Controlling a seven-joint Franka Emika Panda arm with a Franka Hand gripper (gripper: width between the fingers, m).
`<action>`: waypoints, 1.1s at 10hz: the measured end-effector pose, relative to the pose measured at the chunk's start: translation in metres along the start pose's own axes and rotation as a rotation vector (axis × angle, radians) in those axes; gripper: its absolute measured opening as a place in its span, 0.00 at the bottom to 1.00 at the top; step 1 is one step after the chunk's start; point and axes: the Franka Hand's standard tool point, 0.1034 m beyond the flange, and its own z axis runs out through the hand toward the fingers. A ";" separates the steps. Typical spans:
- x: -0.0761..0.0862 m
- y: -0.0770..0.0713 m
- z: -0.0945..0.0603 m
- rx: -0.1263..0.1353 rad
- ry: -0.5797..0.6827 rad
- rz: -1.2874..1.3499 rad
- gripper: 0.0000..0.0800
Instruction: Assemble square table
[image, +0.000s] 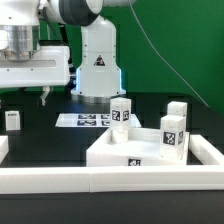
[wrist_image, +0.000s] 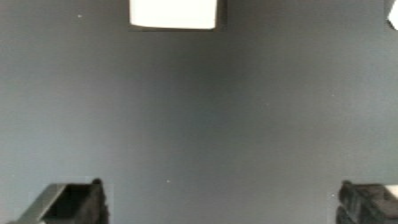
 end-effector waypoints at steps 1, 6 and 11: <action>-0.011 0.006 0.006 0.006 -0.011 0.010 0.81; -0.027 0.008 0.019 0.021 -0.049 0.020 0.81; -0.014 0.006 0.035 0.064 -0.301 0.029 0.81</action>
Offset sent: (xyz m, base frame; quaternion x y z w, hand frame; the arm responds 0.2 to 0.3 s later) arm -0.0132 -0.0033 -0.0207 0.0321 0.0275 -0.0127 0.9990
